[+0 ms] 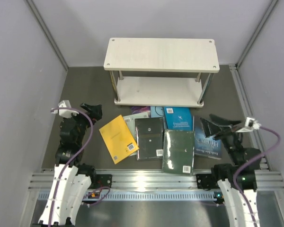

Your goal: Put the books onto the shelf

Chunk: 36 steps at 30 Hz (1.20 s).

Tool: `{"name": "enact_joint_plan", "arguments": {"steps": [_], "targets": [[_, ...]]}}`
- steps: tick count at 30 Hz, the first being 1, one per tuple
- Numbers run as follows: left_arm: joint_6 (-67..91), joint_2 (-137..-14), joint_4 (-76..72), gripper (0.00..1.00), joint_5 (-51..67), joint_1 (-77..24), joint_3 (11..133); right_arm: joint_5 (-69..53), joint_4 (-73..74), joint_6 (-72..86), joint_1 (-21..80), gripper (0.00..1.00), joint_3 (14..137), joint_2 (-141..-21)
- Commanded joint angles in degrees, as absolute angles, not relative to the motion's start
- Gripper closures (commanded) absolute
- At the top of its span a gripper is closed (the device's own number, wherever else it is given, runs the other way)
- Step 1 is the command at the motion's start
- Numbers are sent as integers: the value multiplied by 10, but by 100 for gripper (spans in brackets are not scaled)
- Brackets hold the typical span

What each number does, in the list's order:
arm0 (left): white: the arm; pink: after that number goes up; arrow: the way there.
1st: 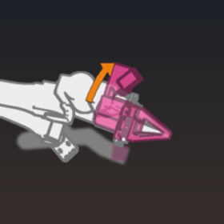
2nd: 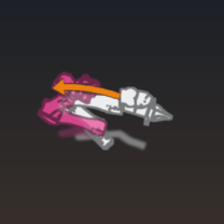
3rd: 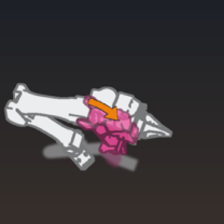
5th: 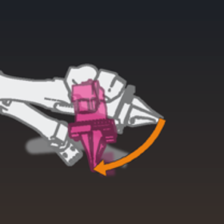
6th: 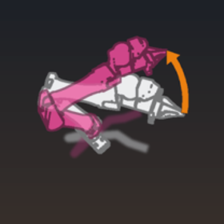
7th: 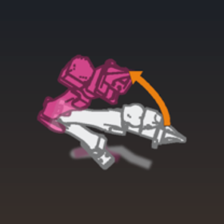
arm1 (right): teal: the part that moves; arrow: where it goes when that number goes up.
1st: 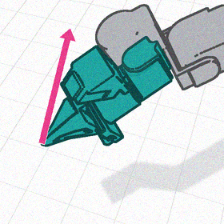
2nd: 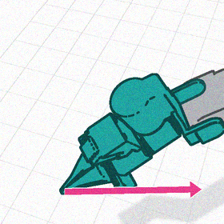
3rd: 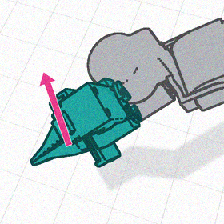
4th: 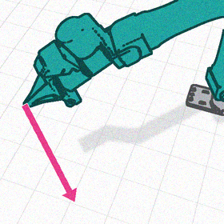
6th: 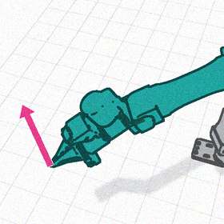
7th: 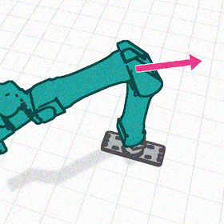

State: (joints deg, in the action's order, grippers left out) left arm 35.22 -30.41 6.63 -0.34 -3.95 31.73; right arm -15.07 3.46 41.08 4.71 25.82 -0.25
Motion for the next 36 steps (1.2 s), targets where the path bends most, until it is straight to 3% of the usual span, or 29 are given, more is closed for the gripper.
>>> {"name": "enact_joint_plan", "arguments": {"steps": [1,3,5,10,13,16,17,20,28,36], "targets": [[494,-284,169,1,-84,-40,310,-267,11,572,53,0,161,54],[502,-278,166,1,-71,-39,302,-290,-61,575,54,0,164,-26],[465,-266,112,1,9,-40,275,-277,-3,487,62,0,216,-120],[477,-267,45,1,31,-39,210,-253,94,361,96,0,387,-271],[453,-293,65,1,9,-40,228,-164,141,330,203,0,436,-334],[457,-366,184,2,-59,-40,291,-7,162,286,384,0,461,-395],[457,-412,241,2,-65,-40,306,33,162,282,474,0,473,-445],[459,-467,272,8,-55,-40,330,102,142,278,573,0,496,-580],[487,-426,272,7,-15,-40,268,33,53,271,597,0,598,-838],[486,-420,285,8,-3,-40,237,-2,45,261,597,0,714,-973]]}}
